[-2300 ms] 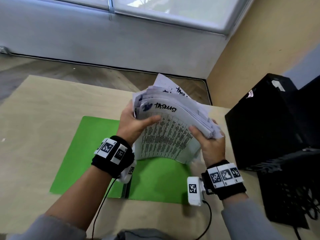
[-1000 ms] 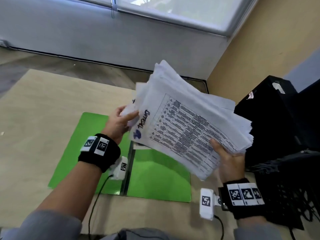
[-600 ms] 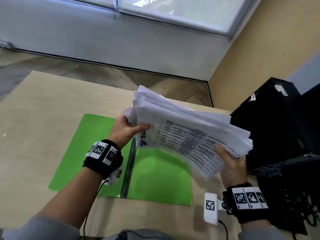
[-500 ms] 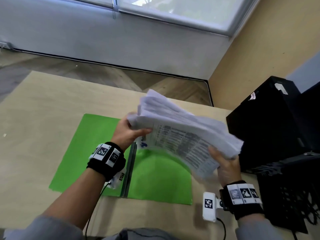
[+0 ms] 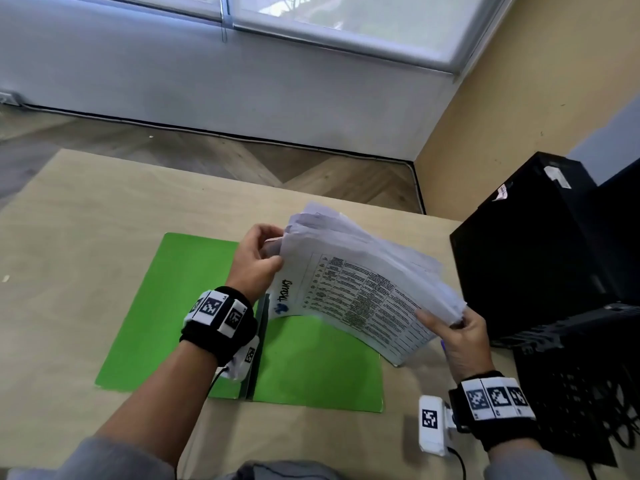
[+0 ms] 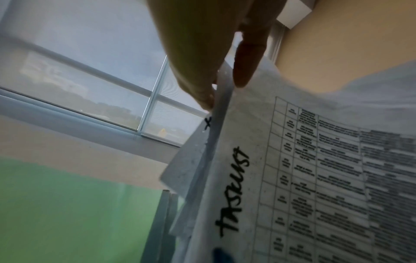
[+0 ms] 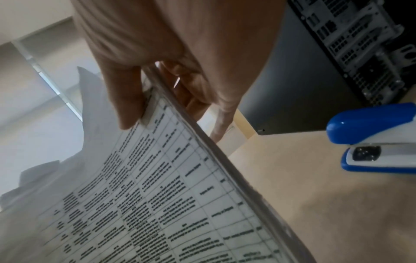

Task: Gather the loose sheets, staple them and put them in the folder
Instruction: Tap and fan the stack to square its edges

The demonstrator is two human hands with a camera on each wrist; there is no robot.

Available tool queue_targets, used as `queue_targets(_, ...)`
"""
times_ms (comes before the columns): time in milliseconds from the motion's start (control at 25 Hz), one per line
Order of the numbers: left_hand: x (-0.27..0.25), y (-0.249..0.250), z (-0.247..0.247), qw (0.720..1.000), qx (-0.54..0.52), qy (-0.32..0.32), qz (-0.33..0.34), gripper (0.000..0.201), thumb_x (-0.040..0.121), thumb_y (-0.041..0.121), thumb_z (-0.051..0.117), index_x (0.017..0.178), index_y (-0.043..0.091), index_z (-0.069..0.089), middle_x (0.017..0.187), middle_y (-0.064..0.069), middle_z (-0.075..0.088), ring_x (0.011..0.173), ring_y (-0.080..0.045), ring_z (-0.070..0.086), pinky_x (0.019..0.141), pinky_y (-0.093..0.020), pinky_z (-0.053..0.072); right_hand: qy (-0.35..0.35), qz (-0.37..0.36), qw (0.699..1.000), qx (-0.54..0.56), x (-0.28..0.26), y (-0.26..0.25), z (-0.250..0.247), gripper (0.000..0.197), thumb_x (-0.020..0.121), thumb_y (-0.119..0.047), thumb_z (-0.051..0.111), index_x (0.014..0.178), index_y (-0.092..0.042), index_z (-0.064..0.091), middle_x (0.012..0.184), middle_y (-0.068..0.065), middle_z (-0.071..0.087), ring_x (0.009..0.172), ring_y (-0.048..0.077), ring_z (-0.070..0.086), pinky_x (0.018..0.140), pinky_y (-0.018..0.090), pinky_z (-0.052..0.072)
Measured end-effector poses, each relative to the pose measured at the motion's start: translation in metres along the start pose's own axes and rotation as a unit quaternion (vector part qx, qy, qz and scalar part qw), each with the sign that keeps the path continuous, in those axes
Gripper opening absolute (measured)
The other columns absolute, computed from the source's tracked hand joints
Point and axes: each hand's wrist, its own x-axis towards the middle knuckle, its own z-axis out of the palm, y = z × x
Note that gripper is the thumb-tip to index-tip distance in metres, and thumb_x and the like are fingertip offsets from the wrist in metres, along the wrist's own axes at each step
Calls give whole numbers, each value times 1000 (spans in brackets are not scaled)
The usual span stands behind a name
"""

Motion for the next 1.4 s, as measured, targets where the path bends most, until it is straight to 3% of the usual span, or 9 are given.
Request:
queue_targets(160,-2,-10,-14,1000,21,23,4,10,91,-1,59,84,5,63,76,-3,68,70,-11,63,72,-30,56,-23,-40,998,-45,4,2,-4,30,75,10,74,101,-3,66,84,-2,73,77,7,66,71,17,54)
queue_targets(240,-3,-11,-21,999,28,23,16,9,91,2,61,85,2,68,85,-14,70,80,-22,65,80,-38,55,-44,-43,997,-45,2,1,-6,29,76,10,74,102,-1,67,88,3,73,81,11,67,72,18,55)
queue_targets(360,2,-1,-22,998,-49,-9,38,12,91,-3,58,97,-8,67,105,-7,72,95,-14,69,83,-24,55,-53,-33,997,-35,-1,0,-7,28,74,11,75,91,-12,73,82,-1,76,77,15,67,69,23,56)
queue_targets(600,22,8,11,993,-102,-6,-65,21,98,15,53,79,20,60,66,14,64,64,-5,51,64,-22,39,1,45,999,30,-8,15,11,53,53,-33,92,98,-12,75,91,9,76,89,31,70,78,39,55)
queue_targets(720,25,11,13,987,-131,-24,-94,17,99,26,52,98,16,65,85,5,68,80,-11,57,74,-24,45,10,59,998,33,-15,19,1,59,50,-25,93,103,-11,72,96,11,76,95,33,70,80,42,54)
queue_targets(840,19,32,8,999,-7,-9,34,53,88,50,56,126,13,56,130,4,59,119,-15,55,105,-36,39,-6,34,999,42,-18,10,-3,32,59,-7,79,89,-18,78,85,5,77,83,22,70,78,37,52)
queue_targets(960,-5,75,34,906,302,-93,283,88,71,67,65,140,19,42,152,13,33,144,-11,29,120,-44,21,-19,26,999,43,-19,8,0,34,60,-6,78,94,-11,75,87,5,76,84,23,70,76,35,53)
queue_targets(1120,-22,64,89,670,610,-277,320,105,71,79,55,150,17,26,159,2,27,150,-15,11,121,-55,2,-5,46,998,52,-20,16,5,64,55,-18,89,113,-3,66,101,12,75,92,27,69,75,38,55)
queue_targets(1400,-26,15,136,649,600,-301,358,77,74,32,75,140,15,39,134,-4,54,130,-23,47,118,-60,14,-58,10,998,-8,-12,-5,49,24,82,10,67,88,-13,72,78,-2,77,72,9,72,66,22,55)
